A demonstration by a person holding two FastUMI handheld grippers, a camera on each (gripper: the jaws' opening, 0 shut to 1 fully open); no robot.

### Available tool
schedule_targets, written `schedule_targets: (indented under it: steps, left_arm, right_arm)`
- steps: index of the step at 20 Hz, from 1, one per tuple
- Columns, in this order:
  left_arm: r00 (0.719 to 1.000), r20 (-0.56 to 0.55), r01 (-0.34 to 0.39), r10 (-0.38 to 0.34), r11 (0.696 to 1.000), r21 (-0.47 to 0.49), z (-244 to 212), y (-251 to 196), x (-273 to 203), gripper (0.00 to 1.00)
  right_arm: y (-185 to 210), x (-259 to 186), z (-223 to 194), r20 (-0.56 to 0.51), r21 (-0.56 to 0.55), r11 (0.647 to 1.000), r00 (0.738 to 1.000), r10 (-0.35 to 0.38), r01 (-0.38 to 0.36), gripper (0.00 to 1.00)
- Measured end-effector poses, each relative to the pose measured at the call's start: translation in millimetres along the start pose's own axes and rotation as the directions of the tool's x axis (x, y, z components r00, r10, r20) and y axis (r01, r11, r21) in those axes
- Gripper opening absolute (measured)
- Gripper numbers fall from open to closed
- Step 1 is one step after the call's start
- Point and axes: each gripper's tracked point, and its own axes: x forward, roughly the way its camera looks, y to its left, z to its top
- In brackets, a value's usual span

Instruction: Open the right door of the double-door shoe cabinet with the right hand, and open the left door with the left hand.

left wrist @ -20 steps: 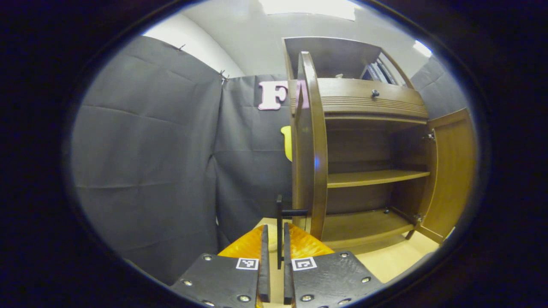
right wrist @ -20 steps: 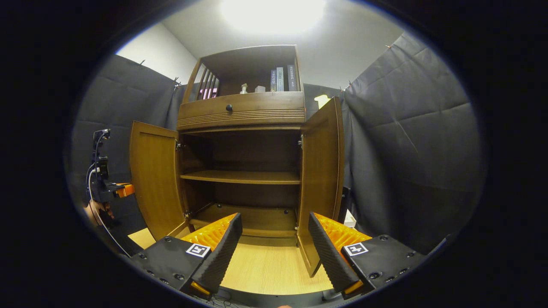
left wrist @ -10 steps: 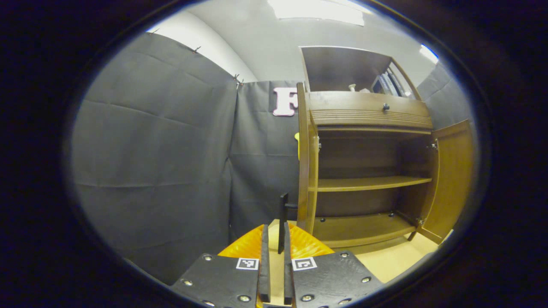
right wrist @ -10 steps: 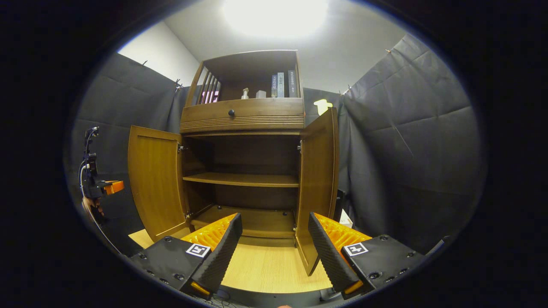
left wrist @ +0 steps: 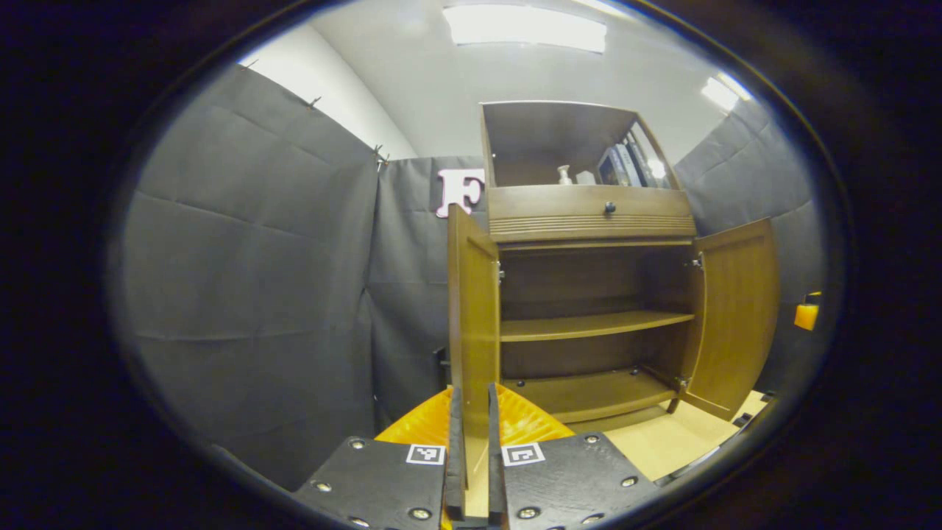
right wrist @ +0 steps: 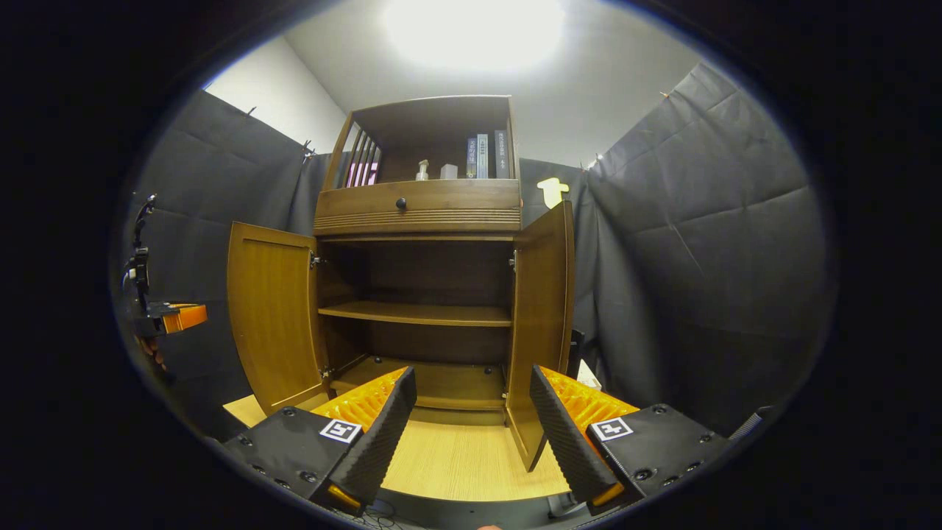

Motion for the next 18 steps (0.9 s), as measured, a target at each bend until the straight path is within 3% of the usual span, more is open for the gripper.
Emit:
schedule_targets:
  steps: [8, 9, 10, 11, 15, 16, 18]
  left_arm:
    - [0.999, -0.005, 0.051, -0.051, 0.998, 0.026, -1.0, -37.1, -35.9, 0.13]
    - [0.998, -0.003, 0.061, -0.060, 0.998, 0.026, -1.0, -42.6, -38.4, 0.11]
    - [0.998, 0.004, 0.065, -0.065, 0.997, 0.032, 0.1, -45.9, -43.3, 0.14]
    - [0.997, 0.012, 0.070, -0.071, 0.997, 0.042, 3.5, -47.7, -48.4, 0.17]
    - [0.996, 0.032, 0.086, -0.088, 0.995, 0.058, 8.3, -56.0, -59.9, 0.29]
    - [0.996, 0.029, 0.084, -0.086, 0.995, 0.053, 6.2, -56.9, -62.4, 0.31]
    - [0.997, 0.025, 0.075, -0.076, 0.997, 0.031, 6.5, -54.3, -64.8, 0.32]
  right_arm:
    - [-10.6, -15.5, -0.8, 0.018, 0.030, 0.999, 0.999, -0.043, 0.042, 0.92]
    - [-11.4, -17.9, -1.8, 0.019, 0.035, 0.998, 0.999, -0.047, 0.046, 0.97]
    - [-11.9, -20.0, -2.8, 0.022, 0.038, 0.998, 0.999, -0.050, 0.049, 0.92]
    - [-11.7, -20.3, -2.8, 0.023, 0.039, 0.998, 0.998, -0.053, 0.053, 0.97]
    - [-10.1, -24.7, -4.3, 0.025, 0.038, 0.998, 0.998, -0.058, 0.057, 0.92]
    - [-9.9, -25.3, -4.5, 0.025, 0.034, 0.998, 0.998, -0.058, 0.057, 0.97]
    - [-8.5, -26.0, -5.8, 0.021, 0.030, 0.998, 0.998, -0.053, 0.052, 0.97]
